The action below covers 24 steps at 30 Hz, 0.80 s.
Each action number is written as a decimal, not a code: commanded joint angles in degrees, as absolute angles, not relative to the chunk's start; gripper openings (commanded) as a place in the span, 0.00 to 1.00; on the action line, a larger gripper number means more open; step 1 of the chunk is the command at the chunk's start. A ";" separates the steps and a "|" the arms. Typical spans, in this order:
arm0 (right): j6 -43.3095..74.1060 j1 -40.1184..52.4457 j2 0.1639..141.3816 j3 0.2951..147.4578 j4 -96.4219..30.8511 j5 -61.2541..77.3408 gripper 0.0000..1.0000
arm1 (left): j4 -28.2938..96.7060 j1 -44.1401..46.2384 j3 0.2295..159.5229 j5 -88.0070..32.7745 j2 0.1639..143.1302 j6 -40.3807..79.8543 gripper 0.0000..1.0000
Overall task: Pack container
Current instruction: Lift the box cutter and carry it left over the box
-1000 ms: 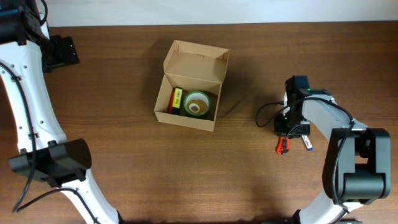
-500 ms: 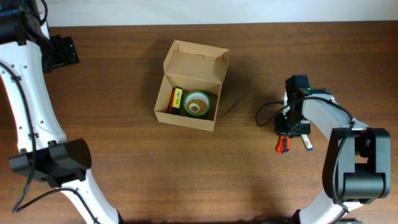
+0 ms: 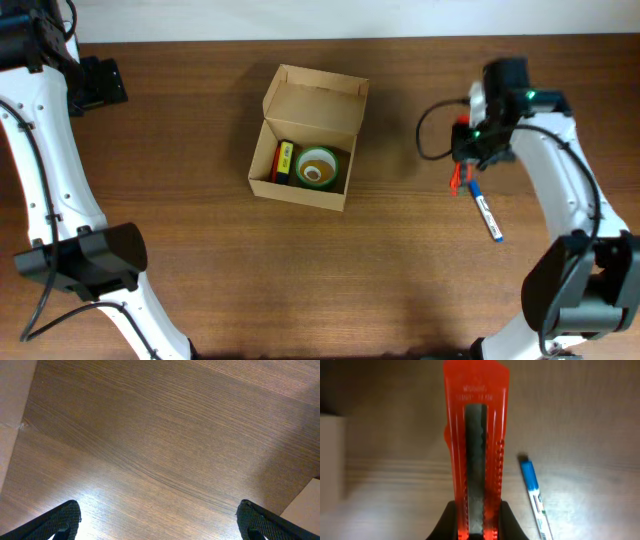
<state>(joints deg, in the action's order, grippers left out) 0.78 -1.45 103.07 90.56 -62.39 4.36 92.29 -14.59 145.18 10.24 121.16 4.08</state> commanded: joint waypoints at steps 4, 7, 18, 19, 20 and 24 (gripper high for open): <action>-9.04 -0.91 101.16 105.32 -68.31 13.54 0.10 | 92.18 -14.79 145.86 9.85 120.09 3.55 0.99; -13.23 1.15 101.16 110.93 -71.77 13.45 0.11 | 92.18 -14.79 145.86 9.85 120.09 3.55 0.99; -19.77 18.31 103.20 118.30 -72.40 -2.33 0.11 | 92.18 -14.79 145.86 9.85 120.09 3.57 0.99; -20.08 19.68 103.83 118.43 -72.20 -3.44 0.11 | 92.18 -14.79 145.86 9.85 120.09 3.55 0.99; -21.17 21.21 104.64 118.48 -72.20 -3.75 0.11 | 92.18 -14.79 145.86 9.85 120.09 3.55 0.99; -23.38 25.89 107.59 118.48 -71.64 -3.68 0.10 | 92.18 -14.79 145.86 9.85 120.09 3.55 0.99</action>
<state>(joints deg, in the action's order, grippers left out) -20.53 23.14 104.77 117.34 -72.01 -0.69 92.29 -14.59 145.18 10.24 121.16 4.08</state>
